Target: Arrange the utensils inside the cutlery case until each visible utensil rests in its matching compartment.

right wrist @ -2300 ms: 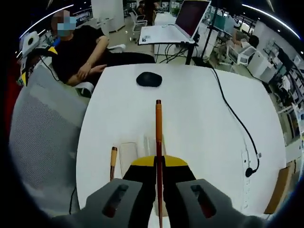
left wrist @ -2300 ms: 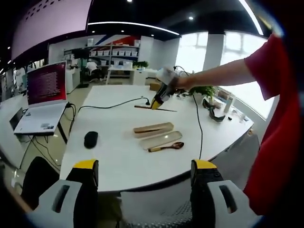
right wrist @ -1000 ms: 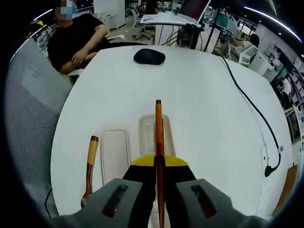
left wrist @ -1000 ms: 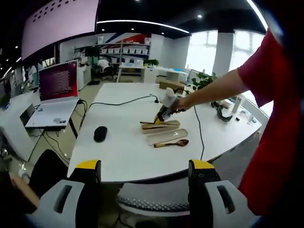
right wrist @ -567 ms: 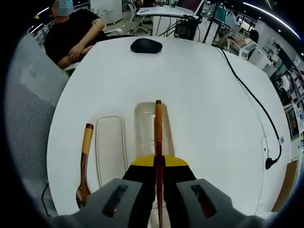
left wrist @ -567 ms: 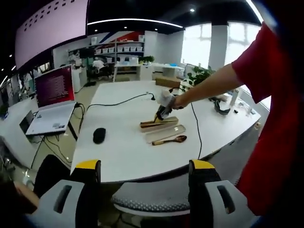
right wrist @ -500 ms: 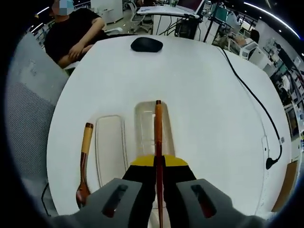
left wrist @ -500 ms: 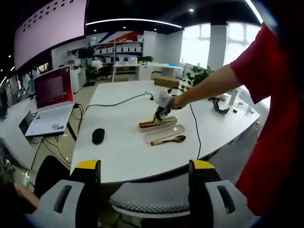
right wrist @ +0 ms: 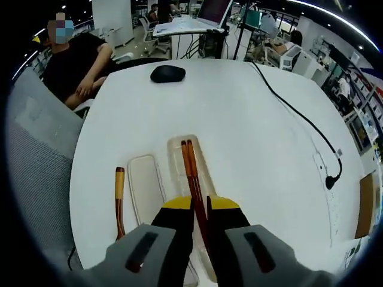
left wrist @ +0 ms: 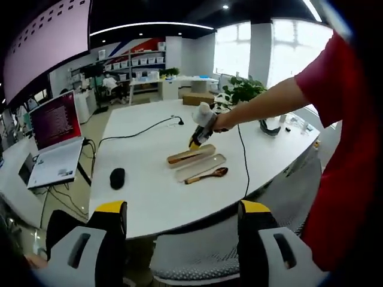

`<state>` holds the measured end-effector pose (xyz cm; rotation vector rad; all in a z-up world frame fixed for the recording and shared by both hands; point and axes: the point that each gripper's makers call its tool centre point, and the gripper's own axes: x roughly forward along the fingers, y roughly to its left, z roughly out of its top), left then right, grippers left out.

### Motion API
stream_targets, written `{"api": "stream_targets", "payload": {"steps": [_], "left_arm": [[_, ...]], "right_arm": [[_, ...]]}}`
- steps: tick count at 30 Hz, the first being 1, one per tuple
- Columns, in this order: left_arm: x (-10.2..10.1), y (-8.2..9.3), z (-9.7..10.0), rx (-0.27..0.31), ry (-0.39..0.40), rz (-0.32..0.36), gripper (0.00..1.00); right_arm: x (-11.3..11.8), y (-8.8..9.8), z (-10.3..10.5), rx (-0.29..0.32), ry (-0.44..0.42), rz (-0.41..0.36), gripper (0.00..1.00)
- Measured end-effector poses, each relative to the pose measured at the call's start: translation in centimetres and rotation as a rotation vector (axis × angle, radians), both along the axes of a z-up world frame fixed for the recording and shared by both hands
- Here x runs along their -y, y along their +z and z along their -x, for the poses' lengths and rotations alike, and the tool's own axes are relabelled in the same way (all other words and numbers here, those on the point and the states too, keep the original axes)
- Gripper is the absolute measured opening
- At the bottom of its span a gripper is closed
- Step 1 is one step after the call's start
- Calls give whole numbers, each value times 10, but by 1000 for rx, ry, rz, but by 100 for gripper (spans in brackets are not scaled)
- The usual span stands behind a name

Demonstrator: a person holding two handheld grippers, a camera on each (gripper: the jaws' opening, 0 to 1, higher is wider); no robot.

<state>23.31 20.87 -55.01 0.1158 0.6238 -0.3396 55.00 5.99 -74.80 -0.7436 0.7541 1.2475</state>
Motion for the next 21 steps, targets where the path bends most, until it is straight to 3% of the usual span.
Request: {"api": "stream_targets", "payload": {"steps": [3,5,6,7,12,17,21], "left_arm": [[6,4,-10,25,-37,-11,78],[7,9,-19,99,-94,-37,77],[3,5,-24,97,-72,-22,77],[0,-1,-25,47,-58,-8,78],[-2,1,-38,89,-63,-44,81],[8,9,-40,110,-43,-13,81],[24,12,-36,110,-112,29,81]], "right_arm": [[18,10,5,19,-21,-7,16],[25,14,7,11,-56,-25,21],[27,18,9,17,-67,-51,20],[30,23,14,23,-76,-66,20],[33,32,32,34,-77,-110,17],[25,34,56,41,-24,-116,13],[17,32,72,56,2,-98,13]]}}
